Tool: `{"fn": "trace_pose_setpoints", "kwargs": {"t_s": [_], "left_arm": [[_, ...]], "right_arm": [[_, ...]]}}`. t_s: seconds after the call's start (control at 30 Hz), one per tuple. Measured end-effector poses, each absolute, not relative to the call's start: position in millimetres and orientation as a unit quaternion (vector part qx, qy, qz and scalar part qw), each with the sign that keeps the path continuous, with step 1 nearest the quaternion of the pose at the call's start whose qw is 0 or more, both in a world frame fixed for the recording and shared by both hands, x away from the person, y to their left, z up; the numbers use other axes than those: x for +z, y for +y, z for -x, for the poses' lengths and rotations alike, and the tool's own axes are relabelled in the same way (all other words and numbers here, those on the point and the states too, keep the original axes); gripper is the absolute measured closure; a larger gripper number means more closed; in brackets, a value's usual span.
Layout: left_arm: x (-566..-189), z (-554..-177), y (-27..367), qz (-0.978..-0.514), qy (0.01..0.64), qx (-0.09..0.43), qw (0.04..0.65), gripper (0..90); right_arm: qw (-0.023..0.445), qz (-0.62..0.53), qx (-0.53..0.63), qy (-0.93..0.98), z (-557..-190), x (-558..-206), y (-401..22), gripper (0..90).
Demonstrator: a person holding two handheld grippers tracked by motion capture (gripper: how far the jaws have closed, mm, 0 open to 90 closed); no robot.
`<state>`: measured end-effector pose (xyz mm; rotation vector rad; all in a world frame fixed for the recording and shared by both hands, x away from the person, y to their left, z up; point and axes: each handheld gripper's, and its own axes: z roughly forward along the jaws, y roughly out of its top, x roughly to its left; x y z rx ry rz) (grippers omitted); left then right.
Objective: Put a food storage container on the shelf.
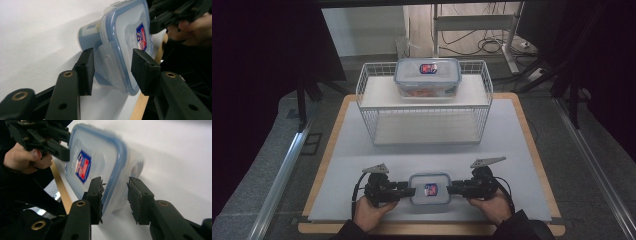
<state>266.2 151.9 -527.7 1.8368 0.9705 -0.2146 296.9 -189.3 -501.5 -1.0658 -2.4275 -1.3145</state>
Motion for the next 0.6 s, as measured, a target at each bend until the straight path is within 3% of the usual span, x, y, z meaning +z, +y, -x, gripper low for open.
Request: {"fn": "trace_pose_setpoints", "kwargs": {"t_s": [0.1,0.37,0.6], "left_arm": [[-527,-266,156,-0.751,0.409,-0.083,0.512,62.4],[-530,-268,156,-0.744,0.412,-0.091,0.518,61.3],[-530,-270,155,-0.743,0.412,-0.094,0.518,61.2]], "right_arm": [[0.099,0.362,-0.435,-0.818,-297,-506,-187,59.8],[0.109,0.364,-0.439,-0.814,-301,-508,-187,58.3],[0.129,0.364,-0.448,-0.807,-310,-512,-187,51.6]]}}
